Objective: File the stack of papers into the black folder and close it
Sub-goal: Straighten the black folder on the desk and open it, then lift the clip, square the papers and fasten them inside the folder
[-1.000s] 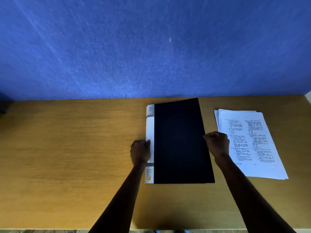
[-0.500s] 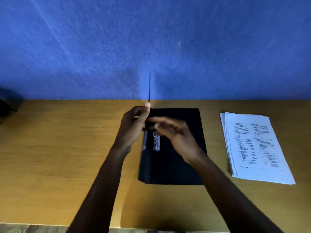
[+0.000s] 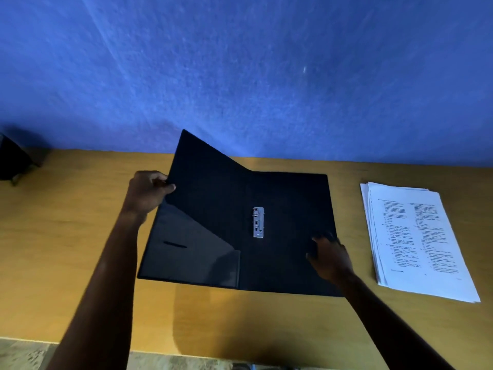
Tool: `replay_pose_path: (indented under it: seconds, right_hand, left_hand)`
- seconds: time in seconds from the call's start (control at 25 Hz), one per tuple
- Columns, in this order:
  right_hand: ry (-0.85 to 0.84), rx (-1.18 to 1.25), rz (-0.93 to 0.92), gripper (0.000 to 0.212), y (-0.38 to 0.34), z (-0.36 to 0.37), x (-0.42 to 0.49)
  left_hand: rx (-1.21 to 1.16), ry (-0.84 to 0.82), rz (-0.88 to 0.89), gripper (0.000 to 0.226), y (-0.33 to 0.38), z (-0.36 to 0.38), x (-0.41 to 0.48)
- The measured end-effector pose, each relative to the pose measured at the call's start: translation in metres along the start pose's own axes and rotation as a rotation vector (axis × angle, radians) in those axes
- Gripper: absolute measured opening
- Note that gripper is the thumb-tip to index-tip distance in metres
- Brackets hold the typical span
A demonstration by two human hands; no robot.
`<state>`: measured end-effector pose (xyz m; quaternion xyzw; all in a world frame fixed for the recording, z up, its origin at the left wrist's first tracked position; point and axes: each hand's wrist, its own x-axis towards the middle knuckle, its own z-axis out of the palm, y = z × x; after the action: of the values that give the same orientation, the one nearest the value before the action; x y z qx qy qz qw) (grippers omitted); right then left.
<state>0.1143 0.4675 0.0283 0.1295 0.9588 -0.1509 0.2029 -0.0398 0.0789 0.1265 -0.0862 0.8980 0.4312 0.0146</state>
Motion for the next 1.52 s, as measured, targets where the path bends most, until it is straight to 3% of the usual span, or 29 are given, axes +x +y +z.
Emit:
replay_pose_path:
  seconds: [0.12,0.28,0.44,0.56,0.72,0.84,0.92,1.04,1.28,1.52]
  right_hand:
    - [-0.041,-0.117,-0.014,0.057,0.007,0.019,-0.006]
    - [-0.019,-0.173,-0.014,0.063,0.007,0.023,-0.006]
    - [-0.017,-0.169,-0.016,0.066,0.007,0.022,-0.006]
    - [-0.023,-0.169,-0.021,0.067,0.008,0.024,-0.006]
    - [0.129,-0.094,-0.034,0.058,0.009,0.028,-0.001]
    - [0.283,-0.011,-0.058,0.055,0.004,0.034,0.015]
    - [0.306,-0.018,-0.124,0.058,-0.002,0.037,0.033]
    - [0.314,-0.052,-0.183,0.057,-0.013,0.039,0.059]
    - [0.303,-0.126,-0.187,0.062,-0.016,0.062,0.072]
    - [0.355,-0.126,-0.187,0.060,-0.016,0.063,0.074]
  left_hand:
    - [0.048,0.048,-0.106,0.034,-0.040,0.004,0.015]
    - [0.107,0.098,-0.224,0.033,-0.079,0.022,0.023]
    - [0.257,0.050,-0.181,0.022,-0.112,0.046,0.018]
    - [0.265,0.014,-0.174,0.030,-0.125,0.054,0.017]
    - [0.258,0.148,-0.058,0.022,-0.107,0.065,0.001]
    - [0.102,-0.046,0.145,0.012,-0.072,0.110,-0.035]
    - [-0.068,-0.222,0.107,0.010,-0.051,0.142,-0.057]
    - [-0.162,-0.316,0.031,0.012,-0.036,0.182,-0.073]
    - [-0.086,-0.391,-0.064,0.017,-0.024,0.207,-0.068]
    - [0.257,-0.350,-0.046,0.038,-0.027,0.208,-0.061]
